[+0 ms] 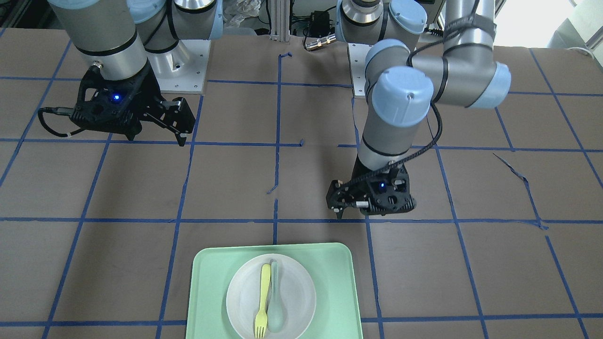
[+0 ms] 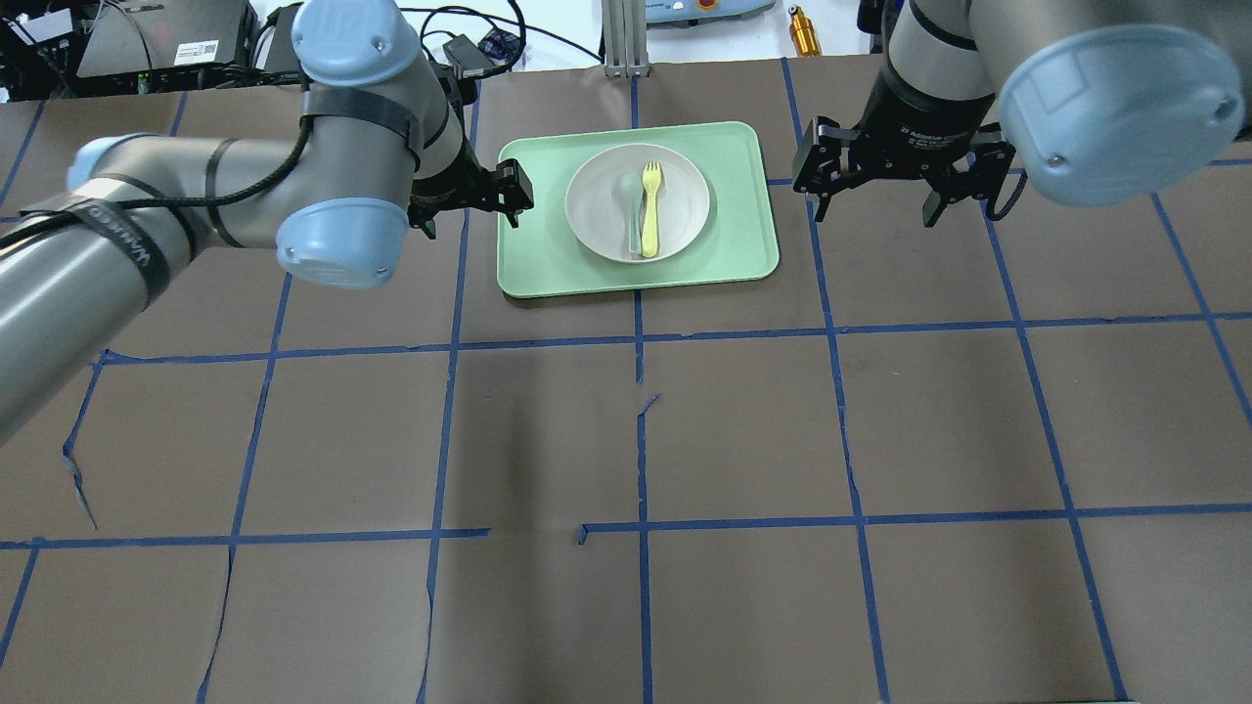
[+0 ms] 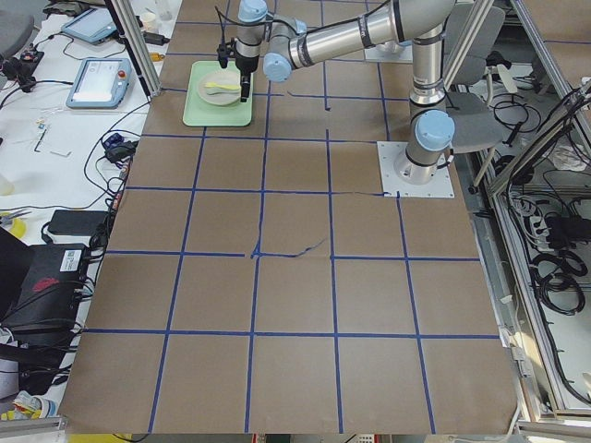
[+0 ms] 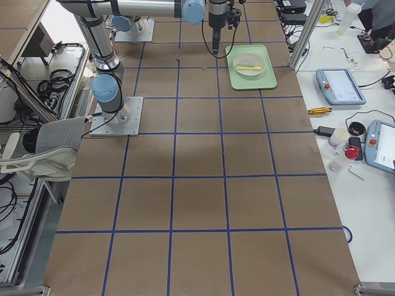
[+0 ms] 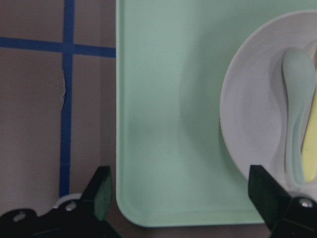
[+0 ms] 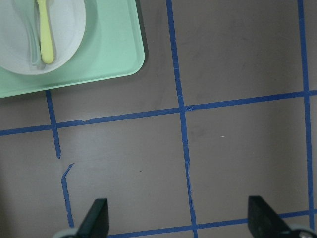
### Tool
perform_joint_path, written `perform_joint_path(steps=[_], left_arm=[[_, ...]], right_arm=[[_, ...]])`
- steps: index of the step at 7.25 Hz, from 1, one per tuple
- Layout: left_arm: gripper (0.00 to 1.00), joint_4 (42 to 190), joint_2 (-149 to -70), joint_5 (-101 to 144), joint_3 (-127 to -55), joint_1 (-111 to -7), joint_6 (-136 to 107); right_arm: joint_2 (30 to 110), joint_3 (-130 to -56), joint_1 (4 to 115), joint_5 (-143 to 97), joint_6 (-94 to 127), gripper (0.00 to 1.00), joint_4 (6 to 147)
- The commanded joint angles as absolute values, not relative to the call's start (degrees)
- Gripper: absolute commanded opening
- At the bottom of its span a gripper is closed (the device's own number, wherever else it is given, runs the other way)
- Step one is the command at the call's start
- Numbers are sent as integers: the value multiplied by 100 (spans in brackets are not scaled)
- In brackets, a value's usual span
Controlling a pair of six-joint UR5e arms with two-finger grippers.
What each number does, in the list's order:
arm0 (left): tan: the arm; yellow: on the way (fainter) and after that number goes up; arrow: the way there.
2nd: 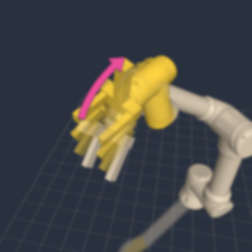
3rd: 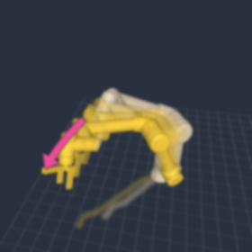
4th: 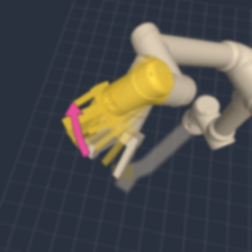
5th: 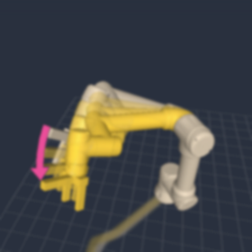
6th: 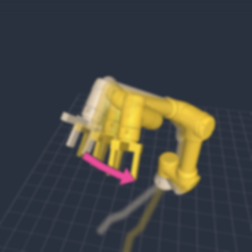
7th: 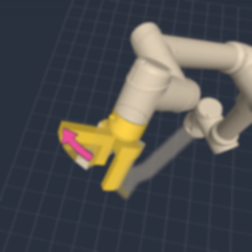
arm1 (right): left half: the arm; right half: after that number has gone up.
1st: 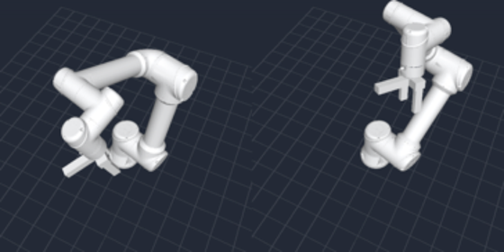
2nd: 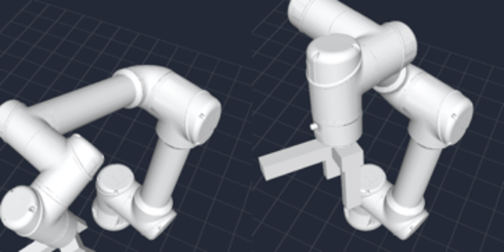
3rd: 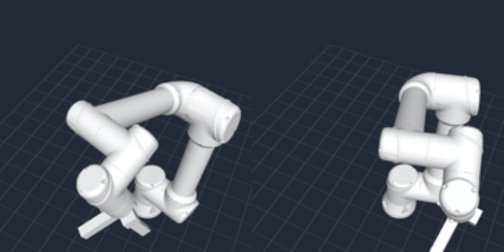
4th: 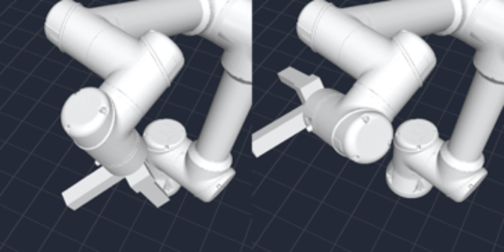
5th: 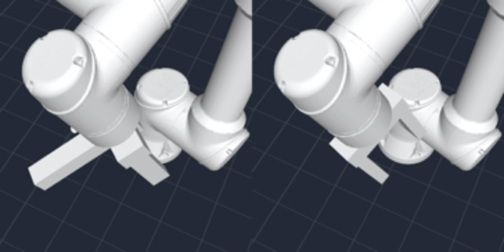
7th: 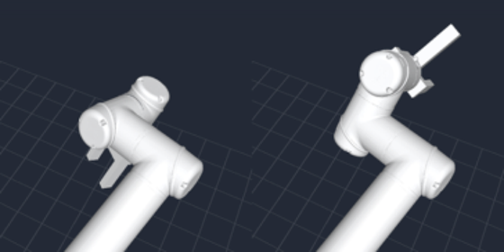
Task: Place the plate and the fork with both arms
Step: 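Release the plate on the tray and raise the left gripper away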
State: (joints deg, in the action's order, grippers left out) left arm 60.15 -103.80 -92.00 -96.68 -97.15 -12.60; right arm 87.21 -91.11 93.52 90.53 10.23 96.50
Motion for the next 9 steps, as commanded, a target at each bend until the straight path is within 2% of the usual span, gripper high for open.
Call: perform_joint_path(steps=[1, 3, 5, 6, 7, 8, 9], left_arm=[[100, 7596, -9469, -9290, -9407, -9800, -1161], [100, 8759, -9351, -9229, -8608, -9800, -1099], [100, 8771, -9343, -9018, -8718, -9800, -1099], [100, 8771, -9351, -9026, -8719, -9791, -1099], [100, 8771, -9360, -9052, -8727, -9791, -1099], [100, 8771, -9369, -9044, -8728, -9791, -1107], [100, 8771, -9352, -9044, -8728, -9791, -1107]], right_arm=[[8719, -9114, 9352, 9053, 1020, 100, 9650], [8719, -9114, 9352, 9053, 1020, 100, 9650], [8693, -9280, 9369, 9114, 967, 100, 9798], [8658, -9412, 9404, 9097, 1002, 100, 10322], [8170, -9309, 9465, 9088, 880, 100, 10693], [7504, -8846, 9788, 9131, 792, 100, 10801], [6540, -7928, 9930, 9132, 861, 100, 10793]])
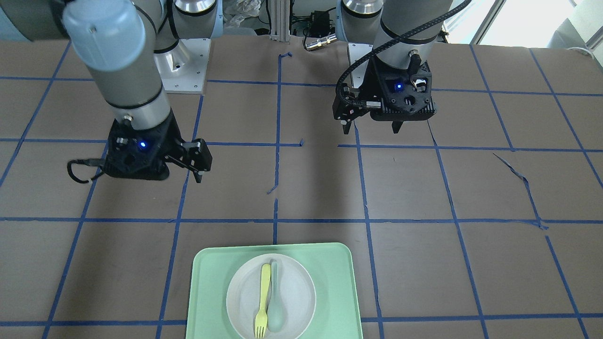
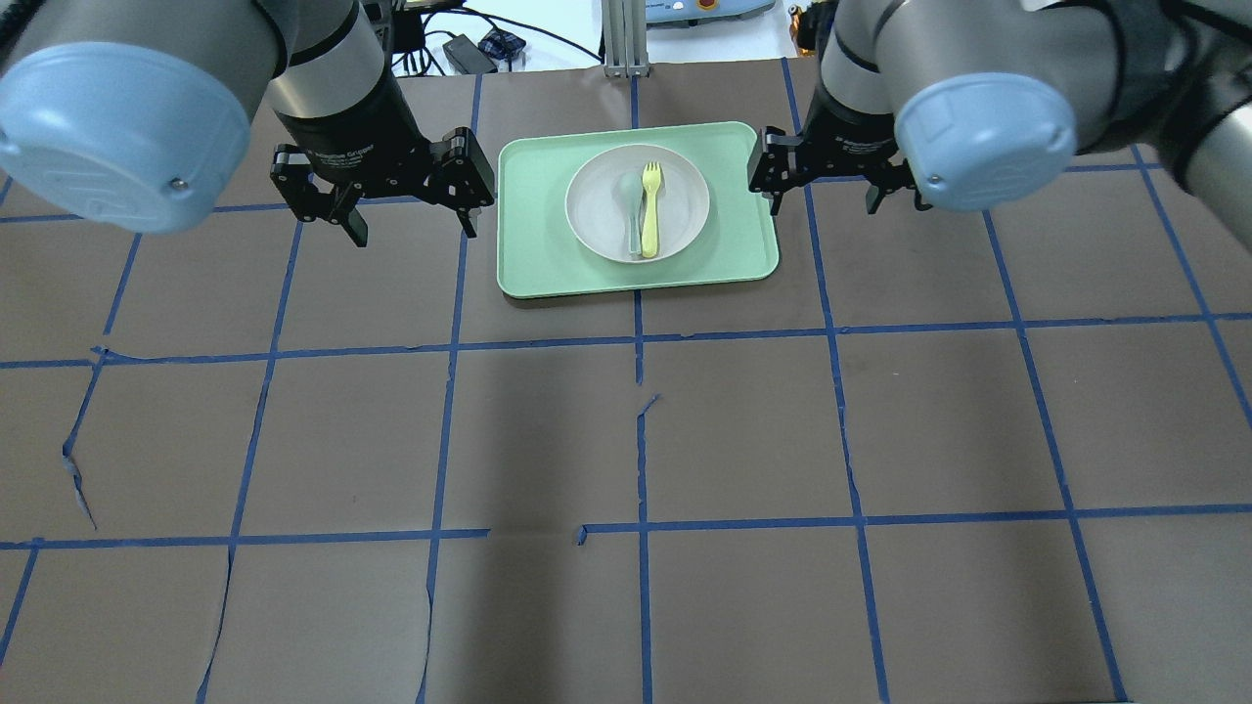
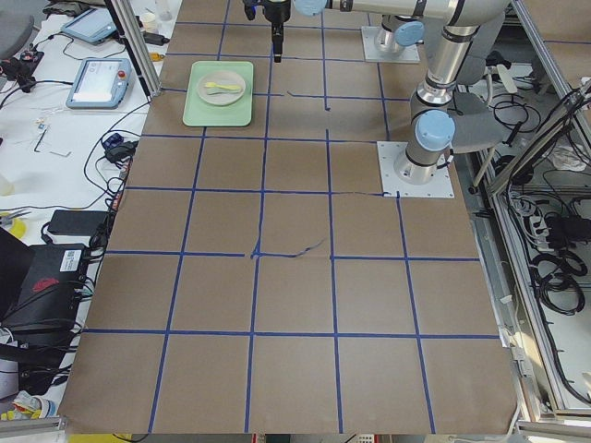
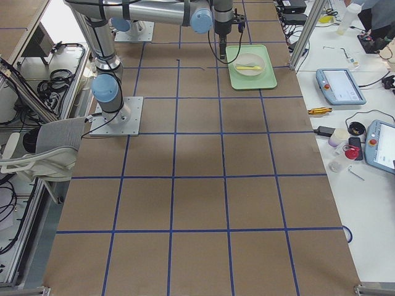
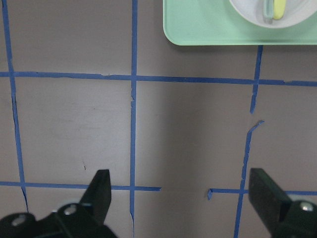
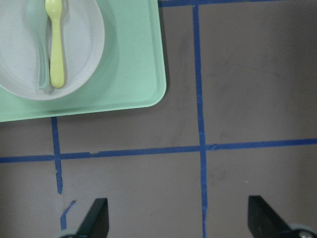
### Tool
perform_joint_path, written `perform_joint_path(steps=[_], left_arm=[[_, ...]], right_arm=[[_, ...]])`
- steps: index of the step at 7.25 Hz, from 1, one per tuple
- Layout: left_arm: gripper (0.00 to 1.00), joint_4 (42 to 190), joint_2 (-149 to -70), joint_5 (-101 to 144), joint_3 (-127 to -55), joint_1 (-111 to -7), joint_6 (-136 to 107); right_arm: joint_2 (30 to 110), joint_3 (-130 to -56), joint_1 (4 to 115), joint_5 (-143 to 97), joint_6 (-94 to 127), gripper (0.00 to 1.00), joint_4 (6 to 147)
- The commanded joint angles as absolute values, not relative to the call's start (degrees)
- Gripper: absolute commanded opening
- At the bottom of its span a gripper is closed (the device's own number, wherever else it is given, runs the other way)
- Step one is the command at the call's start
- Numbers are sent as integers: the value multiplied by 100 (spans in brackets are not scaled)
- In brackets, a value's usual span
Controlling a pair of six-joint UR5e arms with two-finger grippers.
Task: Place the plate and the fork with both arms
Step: 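Reach the right gripper over the plate toward the yellow fork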
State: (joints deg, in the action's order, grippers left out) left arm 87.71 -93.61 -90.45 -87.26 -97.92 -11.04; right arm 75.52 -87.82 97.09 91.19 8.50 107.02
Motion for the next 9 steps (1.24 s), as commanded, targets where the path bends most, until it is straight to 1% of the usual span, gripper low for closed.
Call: perform_joint_path(steps=[1, 2, 3, 4, 5, 9], left_arm=[[100, 8763, -9360, -9044, -8736, -9791, -1107], [100, 8728, -9360, -9035, -8789, -9791, -1125], [100, 8728, -9343, -9044, -8815, -9791, -1134], [100, 8719, -9351, -9035, -8815, -9791, -1142], [100, 8719, -9343, -9044, -8815, -9791, -1151], [100, 8719, -9325, -9070, -8815, -9773, -1134]], right_arm=[[5669, -6936, 10027, 9141, 1166, 100, 10741], [5086, -6482, 10107, 9149, 1587, 99, 10801], [4741, -6356, 10177, 9132, 1991, 93, 10984], [4616, -6372, 10308, 9088, 2108, 80, 11143], [4501, -6381, 10379, 9053, 2231, 71, 11188], [4483, -6635, 10503, 9053, 2224, 70, 11284]])
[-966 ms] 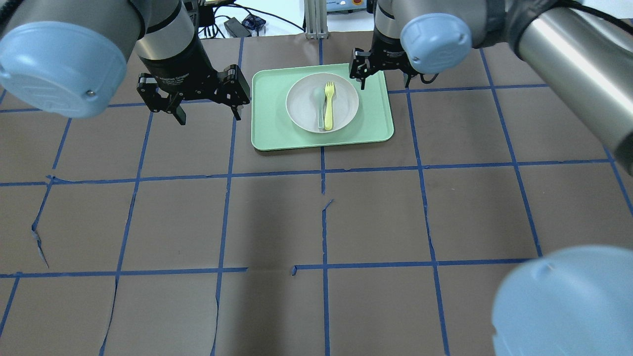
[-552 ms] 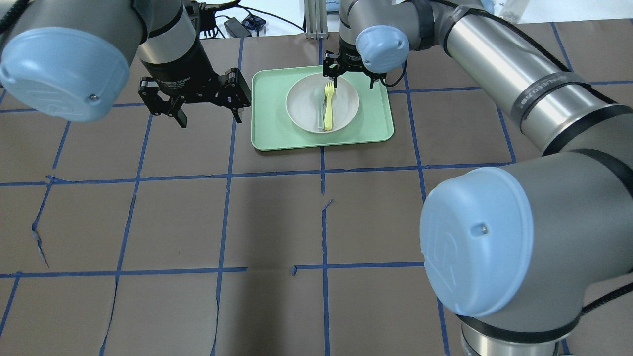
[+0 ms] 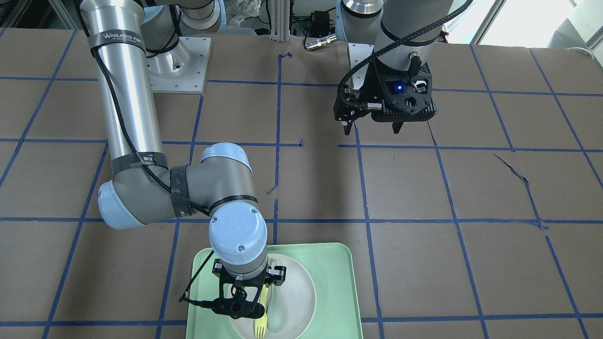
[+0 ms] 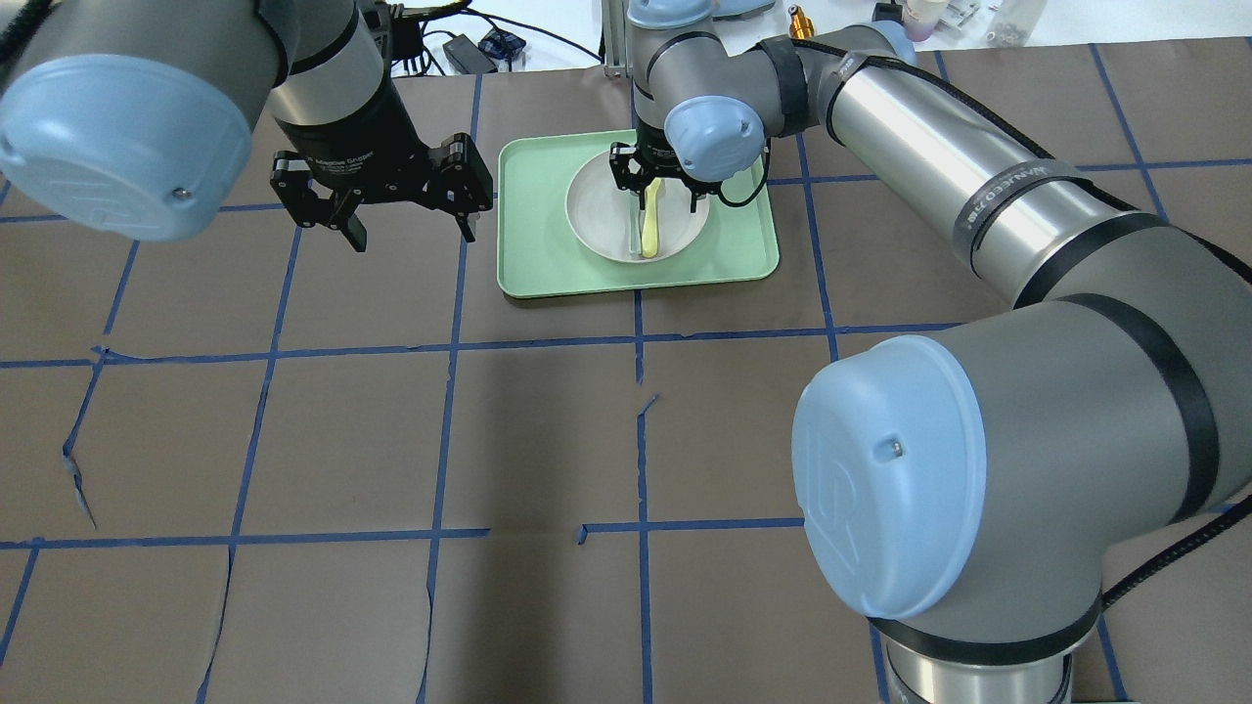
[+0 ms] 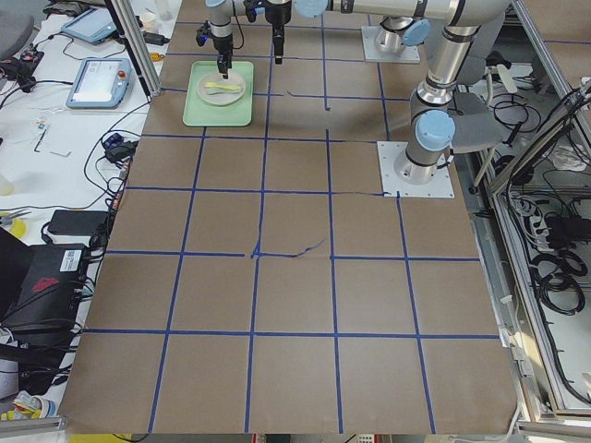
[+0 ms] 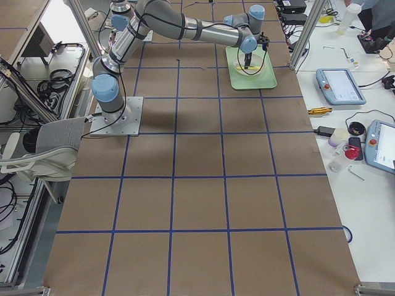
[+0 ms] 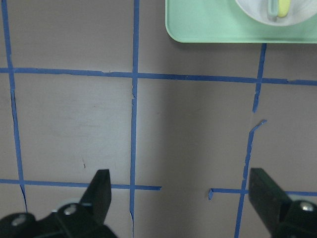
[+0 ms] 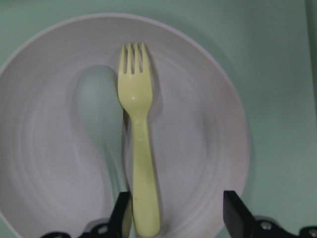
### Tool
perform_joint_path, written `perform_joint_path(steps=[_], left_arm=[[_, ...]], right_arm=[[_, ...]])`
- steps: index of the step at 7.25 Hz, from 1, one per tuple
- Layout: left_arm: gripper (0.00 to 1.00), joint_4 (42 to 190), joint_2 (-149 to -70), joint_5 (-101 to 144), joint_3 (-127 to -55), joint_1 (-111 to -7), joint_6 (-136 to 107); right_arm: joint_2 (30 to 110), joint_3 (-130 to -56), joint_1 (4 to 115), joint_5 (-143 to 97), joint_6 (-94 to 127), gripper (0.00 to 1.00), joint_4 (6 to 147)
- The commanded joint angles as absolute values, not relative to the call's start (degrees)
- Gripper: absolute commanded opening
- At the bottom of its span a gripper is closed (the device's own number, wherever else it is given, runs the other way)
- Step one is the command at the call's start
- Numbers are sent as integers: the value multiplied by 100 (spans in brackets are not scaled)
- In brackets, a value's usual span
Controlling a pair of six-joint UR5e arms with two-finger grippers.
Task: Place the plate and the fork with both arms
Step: 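Reach the right gripper over the plate toward the yellow fork, then lower the right gripper and grasp the yellow fork's handle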
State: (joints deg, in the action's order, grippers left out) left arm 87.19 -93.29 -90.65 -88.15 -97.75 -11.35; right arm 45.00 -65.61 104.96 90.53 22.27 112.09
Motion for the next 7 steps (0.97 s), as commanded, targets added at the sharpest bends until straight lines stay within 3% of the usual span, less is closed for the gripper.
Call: perform_joint_path(steps=[1, 7], left_arm=[[100, 8719, -9325, -9070, -8815, -9765, -1134], [100, 8719, -9325, -9070, -8824, -9747, -1143]], right_arm=[[4482, -6644, 10512, 9044, 2232, 70, 11303], [4289, -6759, 10555, 9070, 2171, 67, 11540]])
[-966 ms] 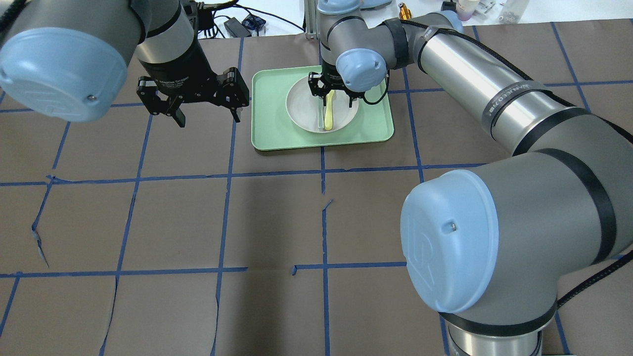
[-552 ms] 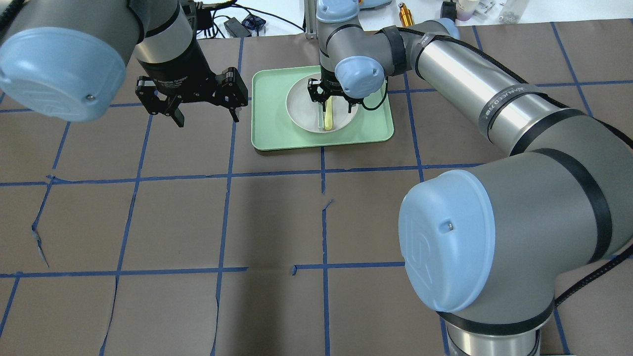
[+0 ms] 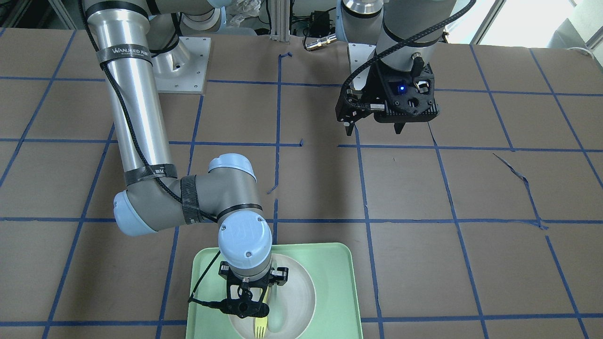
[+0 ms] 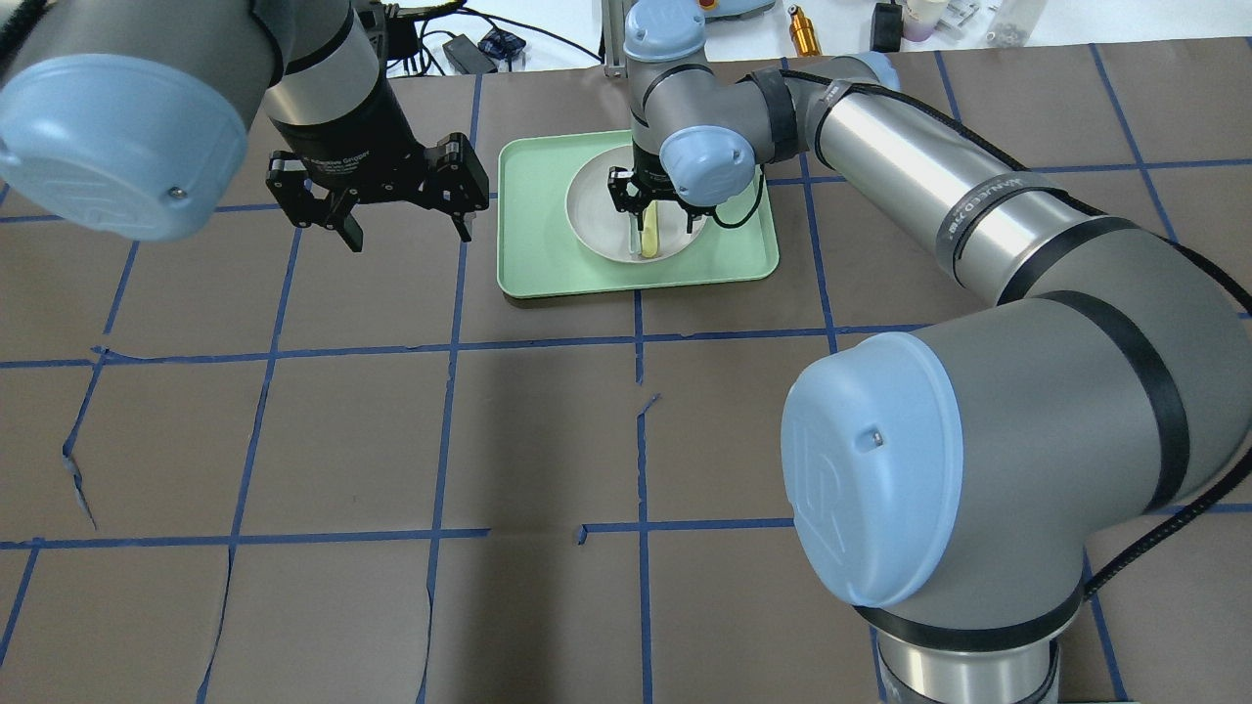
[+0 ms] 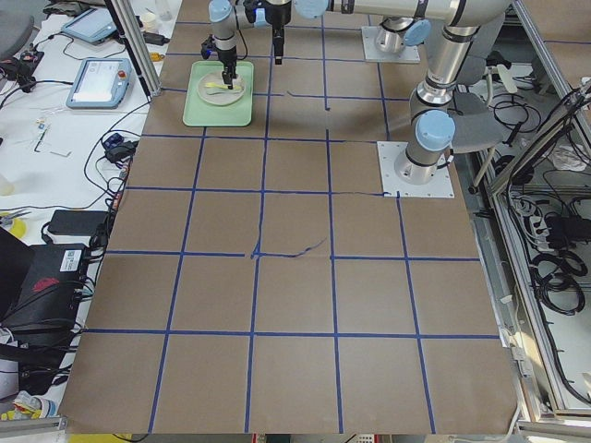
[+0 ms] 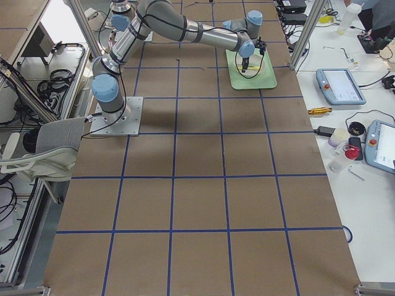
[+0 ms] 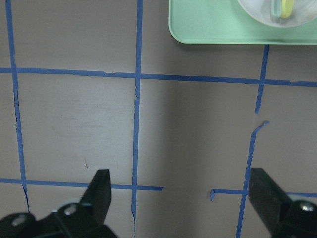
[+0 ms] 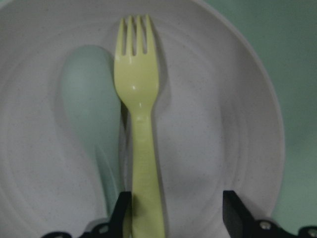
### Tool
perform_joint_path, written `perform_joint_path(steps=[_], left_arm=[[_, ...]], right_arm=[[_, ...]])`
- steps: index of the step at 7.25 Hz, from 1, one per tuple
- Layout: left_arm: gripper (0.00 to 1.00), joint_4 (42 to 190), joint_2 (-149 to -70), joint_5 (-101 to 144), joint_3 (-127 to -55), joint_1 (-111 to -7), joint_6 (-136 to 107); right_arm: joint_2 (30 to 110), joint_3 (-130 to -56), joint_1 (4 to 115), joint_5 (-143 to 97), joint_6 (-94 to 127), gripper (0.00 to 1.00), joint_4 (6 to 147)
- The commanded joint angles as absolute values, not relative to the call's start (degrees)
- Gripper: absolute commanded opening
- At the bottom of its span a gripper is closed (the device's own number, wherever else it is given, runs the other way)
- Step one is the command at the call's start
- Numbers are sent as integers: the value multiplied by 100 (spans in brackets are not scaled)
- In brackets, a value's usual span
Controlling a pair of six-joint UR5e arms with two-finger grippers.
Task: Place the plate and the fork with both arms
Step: 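Lower the right gripper and grasp the yellow fork's handle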
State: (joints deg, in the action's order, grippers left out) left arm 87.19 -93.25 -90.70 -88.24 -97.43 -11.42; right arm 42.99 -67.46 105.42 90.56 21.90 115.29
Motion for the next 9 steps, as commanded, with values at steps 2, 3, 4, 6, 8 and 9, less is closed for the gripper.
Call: perform_joint_path(steps=[2, 3, 4, 6, 8, 9], left_arm=[[100, 8710, -9325, -9062, -8859, -9747, -1160], [100, 8710, -9325, -9062, -8868, -9747, -1160], [100, 8710, -9316, -9062, -8859, -9747, -1160], [100, 8710, -9316, -9070, -8859, -9747, -1160], [100, 8710, -9325, -9062, -8868, -9747, -1160], [100, 8710, -9325, -9070, -8868, -9747, -1160]], right_arm=[[4272, -6759, 10555, 9079, 2171, 58, 11549], [4280, -6750, 10538, 9079, 2171, 57, 11549], [4272, -6759, 10538, 9070, 2197, 55, 11549], [4271, -6759, 10538, 9062, 2197, 29, 11549], [4306, -6750, 10538, 9062, 2180, 17, 11549], [4420, -6750, 10538, 9062, 2101, 17, 11531]])
